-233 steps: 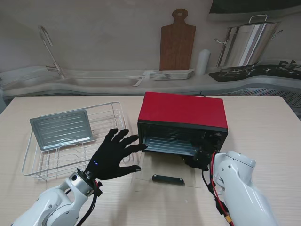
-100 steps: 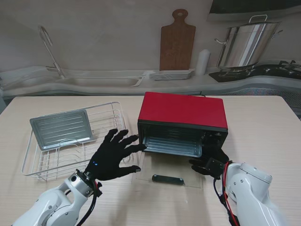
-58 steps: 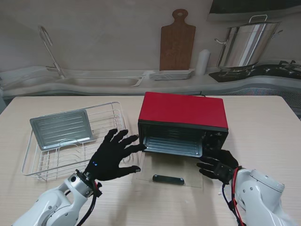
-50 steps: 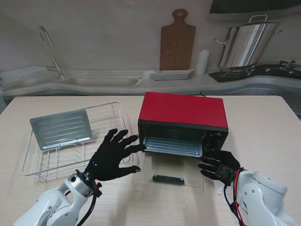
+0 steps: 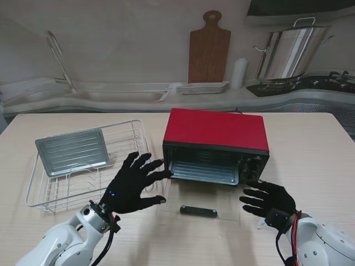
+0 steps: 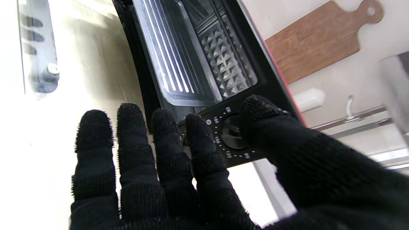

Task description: Slide the trays into the oven

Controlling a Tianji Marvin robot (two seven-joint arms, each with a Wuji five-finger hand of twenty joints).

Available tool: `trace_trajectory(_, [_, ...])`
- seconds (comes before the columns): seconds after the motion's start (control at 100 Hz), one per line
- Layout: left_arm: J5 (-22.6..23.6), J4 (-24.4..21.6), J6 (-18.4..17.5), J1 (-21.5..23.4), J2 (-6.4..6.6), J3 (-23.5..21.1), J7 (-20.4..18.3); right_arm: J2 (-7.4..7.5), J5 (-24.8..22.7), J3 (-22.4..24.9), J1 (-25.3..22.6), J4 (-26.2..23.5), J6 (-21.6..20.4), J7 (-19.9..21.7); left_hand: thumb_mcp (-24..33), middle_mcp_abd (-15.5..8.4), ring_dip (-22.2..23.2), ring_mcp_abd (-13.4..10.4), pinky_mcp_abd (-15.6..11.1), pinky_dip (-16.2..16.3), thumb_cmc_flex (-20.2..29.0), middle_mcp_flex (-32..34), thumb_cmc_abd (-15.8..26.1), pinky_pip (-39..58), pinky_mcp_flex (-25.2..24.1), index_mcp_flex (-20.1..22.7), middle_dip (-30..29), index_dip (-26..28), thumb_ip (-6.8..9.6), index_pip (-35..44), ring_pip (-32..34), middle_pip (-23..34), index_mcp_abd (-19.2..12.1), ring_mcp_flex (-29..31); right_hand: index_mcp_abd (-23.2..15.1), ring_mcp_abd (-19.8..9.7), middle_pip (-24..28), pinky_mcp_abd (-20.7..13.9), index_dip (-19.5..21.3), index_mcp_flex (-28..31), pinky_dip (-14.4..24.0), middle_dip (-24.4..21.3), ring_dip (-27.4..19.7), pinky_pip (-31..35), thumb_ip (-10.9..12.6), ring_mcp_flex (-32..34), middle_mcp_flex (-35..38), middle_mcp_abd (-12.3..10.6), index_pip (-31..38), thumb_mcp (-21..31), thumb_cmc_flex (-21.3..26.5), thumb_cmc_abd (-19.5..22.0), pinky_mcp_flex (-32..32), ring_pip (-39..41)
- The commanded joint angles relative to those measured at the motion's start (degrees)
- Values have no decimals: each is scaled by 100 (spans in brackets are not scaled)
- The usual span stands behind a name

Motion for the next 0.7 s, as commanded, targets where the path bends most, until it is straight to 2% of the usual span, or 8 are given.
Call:
trace_trajectory(0.0, [3,-66,7,53,-25,3,-75,11,-97,4,-201,-151,-163,115,-148,-138,-57,-149,-128,-99,-32,-151,232,-244,-77,-113,-126,50,129,-91,-156,-78,-118,-137,-164,-73,217,-105,4,-11,127,97,115,74,176,-210,-169,-5,-7,-45,-123,-8,-82,200])
trace_trajectory(0.07, [7,-69,10,60,-26,1,-62,49,-307,-8,-369,-255,-444,226,-148,-138,-57,-156,-133,-99,-34,-143,236,-245,-80,-114,-125,49,129,-93,-156,-75,-122,-136,-205,-101,393,-150,109,-32,197,171,216,120,176,-295,-277,-24,34,-33,-121,-11,-167,388])
trace_trajectory(0.26, [5,-80,18,79,-29,3,-38,178,-1012,-80,-751,-430,-1272,620,-152,-126,-56,-142,-124,-99,-46,-139,280,-245,-78,-109,-129,46,130,-95,-154,-79,-115,-128,-512,-252,767,-190,588,-49,466,308,452,356,197,-617,-439,-262,410,-46,-201,44,-518,815])
trace_trajectory(0.52, [-42,-71,66,80,-44,36,20,371,-2424,-413,-953,-404,-2349,979,-175,-122,-58,-138,-121,-100,-48,-125,377,-244,-74,-110,-141,23,139,-122,-155,-93,-84,-115,-615,-461,451,-434,630,-112,543,161,387,257,296,-911,-491,-427,272,-71,-163,204,-998,634])
trace_trajectory(0.69, [-48,-89,80,97,-47,22,21,472,-3161,-733,-947,-321,-2823,1065,-200,-114,-56,-128,-122,-100,-34,-113,382,-245,-77,-106,-139,15,145,-126,-151,-87,-77,-111,-611,-518,320,-533,565,-142,535,116,307,131,323,-954,-528,-450,110,-88,-208,227,-1105,454])
